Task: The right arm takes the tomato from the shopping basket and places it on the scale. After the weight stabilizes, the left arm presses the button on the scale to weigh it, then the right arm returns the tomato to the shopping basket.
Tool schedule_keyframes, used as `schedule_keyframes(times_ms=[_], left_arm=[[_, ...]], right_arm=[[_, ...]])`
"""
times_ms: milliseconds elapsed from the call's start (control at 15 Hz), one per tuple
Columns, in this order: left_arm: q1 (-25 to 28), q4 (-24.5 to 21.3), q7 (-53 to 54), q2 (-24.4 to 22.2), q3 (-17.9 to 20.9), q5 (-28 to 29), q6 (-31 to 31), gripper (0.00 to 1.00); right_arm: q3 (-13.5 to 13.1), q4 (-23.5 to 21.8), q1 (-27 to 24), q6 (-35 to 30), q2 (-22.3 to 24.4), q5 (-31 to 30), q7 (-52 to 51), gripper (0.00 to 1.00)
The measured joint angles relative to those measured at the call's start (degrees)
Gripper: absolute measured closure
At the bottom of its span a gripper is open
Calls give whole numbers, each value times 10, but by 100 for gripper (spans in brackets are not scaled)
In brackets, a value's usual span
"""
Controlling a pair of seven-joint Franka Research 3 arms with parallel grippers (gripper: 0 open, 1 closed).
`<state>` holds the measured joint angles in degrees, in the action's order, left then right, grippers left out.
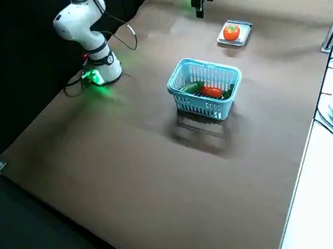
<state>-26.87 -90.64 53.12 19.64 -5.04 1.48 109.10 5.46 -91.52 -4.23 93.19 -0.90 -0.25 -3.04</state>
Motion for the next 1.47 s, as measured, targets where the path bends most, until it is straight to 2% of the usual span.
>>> schedule_keyframes(times_ms=[200,267,533,733,1067,1467], left_arm=[[32,0,0,-22,-1,0,-20,4],[42,0,0,-28,-1,0,-29,0],[88,0,-1,-45,-1,0,-89,0],[120,0,-3,-52,-1,0,-109,0],[160,0,-52,-66,3,3,-173,0],[249,17,-66,-98,3,4,-202,0]], right_arm=[[1,-4,3,2,0,0,0,1],[1,-6,3,3,0,0,0,1],[1,-8,3,4,0,0,0,1],[1,-8,3,4,0,0,0,1],[1,-8,3,4,0,0,0,1],[1,-9,3,5,0,0,0,1]])
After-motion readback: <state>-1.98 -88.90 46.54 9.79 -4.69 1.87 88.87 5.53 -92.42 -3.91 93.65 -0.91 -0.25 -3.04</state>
